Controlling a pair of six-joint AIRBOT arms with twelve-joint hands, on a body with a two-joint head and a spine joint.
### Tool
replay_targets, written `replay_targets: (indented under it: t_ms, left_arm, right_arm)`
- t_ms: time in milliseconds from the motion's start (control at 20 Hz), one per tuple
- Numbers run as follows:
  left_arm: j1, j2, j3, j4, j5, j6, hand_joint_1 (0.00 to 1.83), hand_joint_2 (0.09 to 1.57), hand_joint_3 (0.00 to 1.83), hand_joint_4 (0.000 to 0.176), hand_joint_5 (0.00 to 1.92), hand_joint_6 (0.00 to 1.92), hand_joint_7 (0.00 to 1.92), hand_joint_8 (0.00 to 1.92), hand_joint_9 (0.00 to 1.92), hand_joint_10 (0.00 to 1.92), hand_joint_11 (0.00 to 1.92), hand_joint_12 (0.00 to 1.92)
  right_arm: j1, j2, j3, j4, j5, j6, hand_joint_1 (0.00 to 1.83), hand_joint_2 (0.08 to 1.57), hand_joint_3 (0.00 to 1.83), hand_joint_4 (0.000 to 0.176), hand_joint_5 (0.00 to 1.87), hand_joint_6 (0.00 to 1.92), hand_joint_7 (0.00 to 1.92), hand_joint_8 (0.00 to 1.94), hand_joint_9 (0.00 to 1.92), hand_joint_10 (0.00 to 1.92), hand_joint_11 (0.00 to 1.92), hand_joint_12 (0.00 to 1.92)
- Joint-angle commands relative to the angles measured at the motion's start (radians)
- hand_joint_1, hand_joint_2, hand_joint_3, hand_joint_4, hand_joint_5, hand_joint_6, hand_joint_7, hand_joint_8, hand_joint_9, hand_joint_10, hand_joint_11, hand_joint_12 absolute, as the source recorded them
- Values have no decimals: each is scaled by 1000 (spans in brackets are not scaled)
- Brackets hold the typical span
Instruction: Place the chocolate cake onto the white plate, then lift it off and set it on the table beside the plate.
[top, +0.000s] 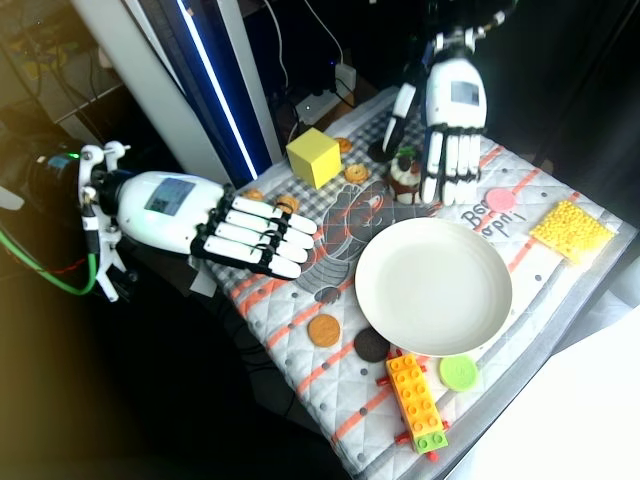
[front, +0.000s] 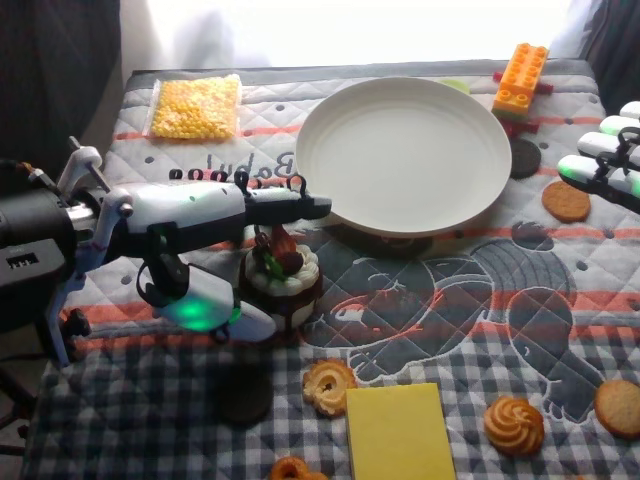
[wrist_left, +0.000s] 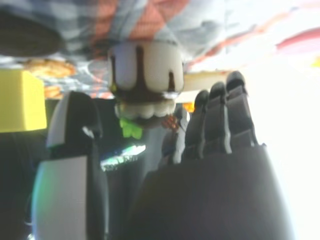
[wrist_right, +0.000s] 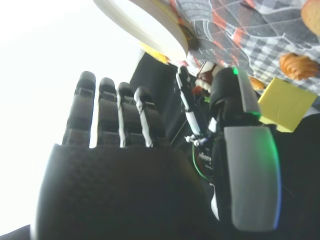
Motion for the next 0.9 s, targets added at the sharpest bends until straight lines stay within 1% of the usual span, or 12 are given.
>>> replay_targets:
  t_ms: [0,50,100,150,300,400,550,600,700,750,800,850]
  left_arm:
    - [1,0,-3,0,-65,5,1049,1181,6,77,111,1016,126,1263,68,1492,0,1799]
    - [1,1,-5,-4,-77,5,1015,1368,2,32,374,1583,431,1689,153,1752,66,1897]
    - [0,10,-11,-4,-95,5,972,1437,5,25,394,1753,437,1857,168,1887,112,1916]
    - [-4,22,-22,-5,-115,5,953,1462,7,21,379,1818,431,1908,209,1914,224,1920]
    - [-21,53,-46,-8,-177,5,920,1490,4,29,351,1892,400,1921,126,1916,155,1921]
    - [-39,60,-50,-8,-206,5,957,1464,0,30,416,1842,410,1870,173,1880,193,1921]
    - [-98,41,-30,-13,-224,6,1006,1432,0,0,517,1810,389,1776,146,1786,175,1921]
    - [-115,22,-15,-64,-225,47,994,1444,3,0,503,1820,357,1823,145,1776,193,1921]
    - [-147,-45,42,-169,-225,137,1052,1399,0,0,571,1752,420,1717,322,1673,402,1813]
    - [-159,-67,65,-185,-214,137,1302,1224,0,0,319,1648,212,1618,277,1673,315,1784]
    - [-176,-102,99,-197,-195,137,1370,1166,0,0,230,1622,131,1650,256,1731,313,1818]
    - [-189,-128,125,-207,-175,137,1340,1148,0,0,189,1746,126,1751,231,1828,344,1900]
  right_arm:
    - [10,1,4,14,117,-3,687,1192,2,0,0,0,0,0,0,0,0,72]
    - [8,1,4,16,117,-2,692,1195,1,0,0,0,0,0,0,0,0,109]
    - [7,0,4,17,117,-2,686,1195,0,0,0,0,0,0,0,0,0,171]
    - [7,-1,4,18,117,-2,679,1197,0,0,0,0,0,0,0,0,0,217]
    - [7,-5,5,20,117,-2,713,1192,0,0,0,0,0,0,0,0,0,271]
    - [7,-6,5,21,118,-2,692,1195,1,0,0,0,0,0,0,0,0,281]
    - [7,-6,6,21,118,-2,647,1204,4,0,0,0,0,0,0,0,0,363]
    - [7,-6,7,21,118,-2,647,1205,4,0,0,0,0,0,0,0,0,368]
    - [8,-12,9,21,118,-2,631,1209,1,0,0,0,0,0,0,0,0,455]
    - [8,-13,10,21,118,-1,629,1209,1,0,0,0,0,0,0,0,0,456]
    - [8,-16,12,21,118,-1,641,1205,0,0,0,0,0,0,0,0,0,456]
    - [8,-17,14,20,118,0,673,1198,0,0,0,0,0,0,0,0,0,502]
